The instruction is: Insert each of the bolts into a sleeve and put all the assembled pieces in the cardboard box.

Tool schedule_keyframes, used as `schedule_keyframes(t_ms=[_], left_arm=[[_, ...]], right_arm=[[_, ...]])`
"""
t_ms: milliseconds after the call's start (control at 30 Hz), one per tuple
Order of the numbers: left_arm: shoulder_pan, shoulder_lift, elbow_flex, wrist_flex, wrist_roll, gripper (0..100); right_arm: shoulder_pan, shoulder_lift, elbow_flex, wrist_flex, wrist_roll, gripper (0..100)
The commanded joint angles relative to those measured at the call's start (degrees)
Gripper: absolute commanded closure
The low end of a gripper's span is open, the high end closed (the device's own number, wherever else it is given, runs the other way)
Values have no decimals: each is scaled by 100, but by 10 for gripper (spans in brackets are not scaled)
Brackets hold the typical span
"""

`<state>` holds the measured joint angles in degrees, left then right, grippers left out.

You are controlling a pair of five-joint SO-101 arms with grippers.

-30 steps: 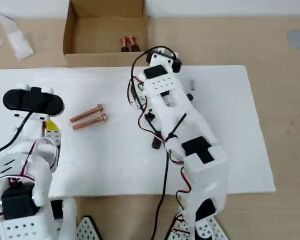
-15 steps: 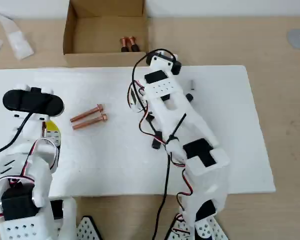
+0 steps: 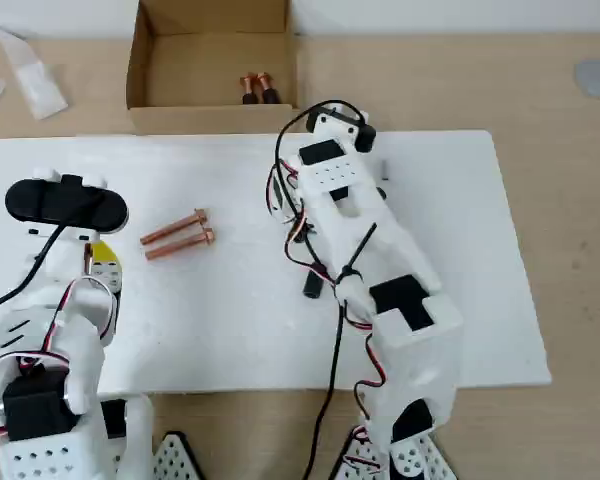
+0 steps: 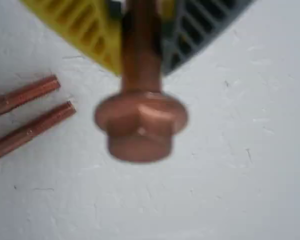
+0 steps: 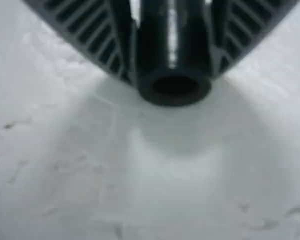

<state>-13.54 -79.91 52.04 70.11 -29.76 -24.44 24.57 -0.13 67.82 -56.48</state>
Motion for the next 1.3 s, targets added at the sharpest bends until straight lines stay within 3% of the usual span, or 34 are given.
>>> schedule_keyframes(t_ms=[0,200,367,567,733,900,1100,1267], left_arm=[[79,-75,-88,-79,-44,991],[62,-84,-281,-88,0,991],[53,-84,-686,-387,774,991],[44,-84,-466,-1618,1512,991],[44,-84,246,-3077,1495,995],[79,-84,571,-3262,1521,996],[97,-84,536,-3077,1574,996],[123,-84,527,-3121,2330,996]], right_arm=[[-4,119,-523,185,18,989],[-31,119,-2475,1459,343,989],[-189,119,-4629,2593,1169,989],[-796,92,-6220,3464,3305,989],[-954,-470,-6589,3464,4053,989],[-1279,-1552,-5930,3473,4176,989],[-1516,-3477,-2791,3429,3807,989],[-1508,-4708,-725,3332,3763,989]])
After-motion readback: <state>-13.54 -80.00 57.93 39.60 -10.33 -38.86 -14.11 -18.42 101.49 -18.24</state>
